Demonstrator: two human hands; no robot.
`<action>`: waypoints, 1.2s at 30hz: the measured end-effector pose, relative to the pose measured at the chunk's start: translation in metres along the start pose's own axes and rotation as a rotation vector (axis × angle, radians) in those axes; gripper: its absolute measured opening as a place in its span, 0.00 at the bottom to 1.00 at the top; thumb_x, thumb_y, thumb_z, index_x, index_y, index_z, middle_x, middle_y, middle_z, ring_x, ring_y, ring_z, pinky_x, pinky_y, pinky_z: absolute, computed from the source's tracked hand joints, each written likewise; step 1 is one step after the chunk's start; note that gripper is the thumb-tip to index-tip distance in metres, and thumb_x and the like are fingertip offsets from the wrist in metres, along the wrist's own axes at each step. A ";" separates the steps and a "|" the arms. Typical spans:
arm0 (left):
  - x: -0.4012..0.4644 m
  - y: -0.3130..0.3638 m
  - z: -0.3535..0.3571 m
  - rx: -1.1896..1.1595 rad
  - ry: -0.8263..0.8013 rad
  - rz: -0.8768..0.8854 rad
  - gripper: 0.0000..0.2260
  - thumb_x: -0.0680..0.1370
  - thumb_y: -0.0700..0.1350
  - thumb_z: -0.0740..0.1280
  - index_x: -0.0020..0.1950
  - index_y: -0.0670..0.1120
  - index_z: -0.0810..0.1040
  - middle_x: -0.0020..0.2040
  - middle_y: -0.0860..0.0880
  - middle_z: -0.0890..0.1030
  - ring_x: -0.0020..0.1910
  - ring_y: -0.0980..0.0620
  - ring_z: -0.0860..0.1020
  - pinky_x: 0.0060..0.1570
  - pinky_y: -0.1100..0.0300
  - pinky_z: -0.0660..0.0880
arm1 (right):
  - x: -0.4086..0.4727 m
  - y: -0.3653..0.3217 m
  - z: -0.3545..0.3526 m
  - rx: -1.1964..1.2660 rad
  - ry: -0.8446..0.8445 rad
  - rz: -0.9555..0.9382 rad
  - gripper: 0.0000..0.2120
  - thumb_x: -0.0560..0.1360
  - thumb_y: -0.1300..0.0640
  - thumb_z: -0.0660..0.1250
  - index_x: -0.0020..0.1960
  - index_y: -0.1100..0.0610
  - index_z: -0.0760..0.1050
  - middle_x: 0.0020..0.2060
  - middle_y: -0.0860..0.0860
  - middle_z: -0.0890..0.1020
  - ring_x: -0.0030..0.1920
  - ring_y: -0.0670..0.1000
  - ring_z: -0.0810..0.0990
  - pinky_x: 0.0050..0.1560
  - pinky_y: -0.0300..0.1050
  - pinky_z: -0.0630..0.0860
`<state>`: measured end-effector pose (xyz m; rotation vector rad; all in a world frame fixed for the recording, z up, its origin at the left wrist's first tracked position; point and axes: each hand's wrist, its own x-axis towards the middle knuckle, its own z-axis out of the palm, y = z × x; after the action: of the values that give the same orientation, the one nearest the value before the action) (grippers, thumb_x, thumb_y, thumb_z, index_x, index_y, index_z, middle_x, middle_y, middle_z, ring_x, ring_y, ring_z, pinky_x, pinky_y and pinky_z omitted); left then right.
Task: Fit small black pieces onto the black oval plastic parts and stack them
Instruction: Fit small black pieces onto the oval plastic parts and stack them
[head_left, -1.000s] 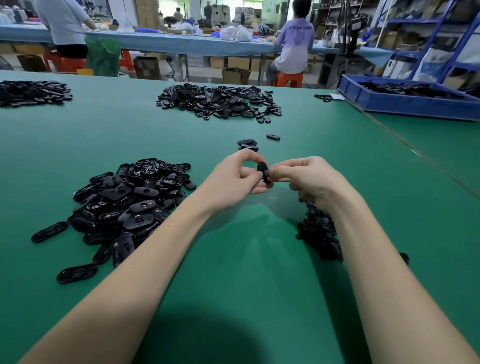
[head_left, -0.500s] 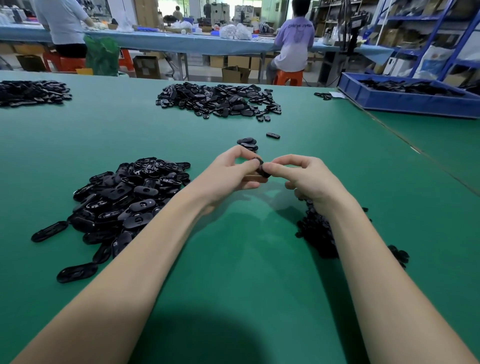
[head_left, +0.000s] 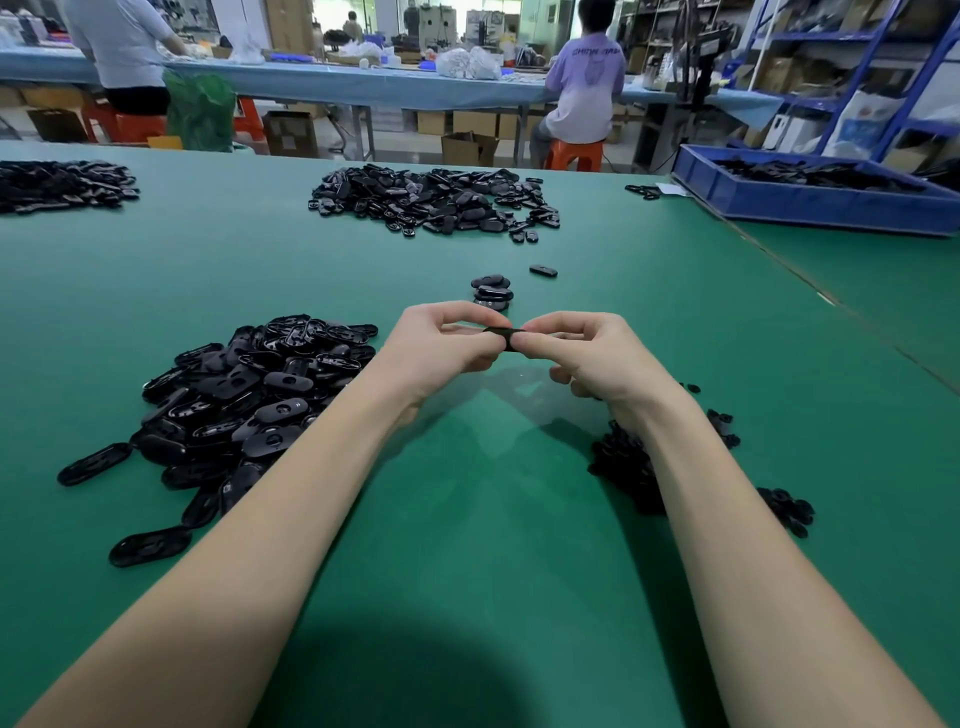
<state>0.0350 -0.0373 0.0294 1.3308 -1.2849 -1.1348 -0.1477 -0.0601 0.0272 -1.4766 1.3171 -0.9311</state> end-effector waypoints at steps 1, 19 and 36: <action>0.000 0.000 0.000 -0.005 0.012 0.004 0.06 0.74 0.36 0.73 0.48 0.45 0.85 0.39 0.46 0.85 0.39 0.52 0.80 0.54 0.60 0.80 | 0.000 0.000 0.000 -0.004 -0.003 -0.001 0.05 0.72 0.50 0.79 0.43 0.49 0.85 0.32 0.40 0.82 0.26 0.41 0.71 0.25 0.30 0.65; 0.002 -0.005 -0.001 0.052 -0.012 0.069 0.06 0.76 0.37 0.74 0.51 0.45 0.85 0.46 0.42 0.87 0.42 0.53 0.83 0.52 0.64 0.79 | 0.007 0.006 0.004 -0.064 0.055 -0.096 0.07 0.69 0.50 0.80 0.38 0.51 0.84 0.29 0.38 0.81 0.28 0.36 0.74 0.30 0.26 0.67; 0.020 -0.019 0.002 0.469 0.094 0.350 0.07 0.73 0.42 0.75 0.49 0.53 0.85 0.43 0.60 0.84 0.40 0.60 0.81 0.42 0.75 0.71 | 0.003 0.005 0.012 0.065 0.154 0.018 0.04 0.73 0.53 0.76 0.44 0.51 0.83 0.33 0.43 0.85 0.23 0.41 0.70 0.24 0.30 0.65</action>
<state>0.0361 -0.0568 0.0098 1.3946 -1.6995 -0.5391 -0.1376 -0.0613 0.0189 -1.3638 1.3943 -1.0835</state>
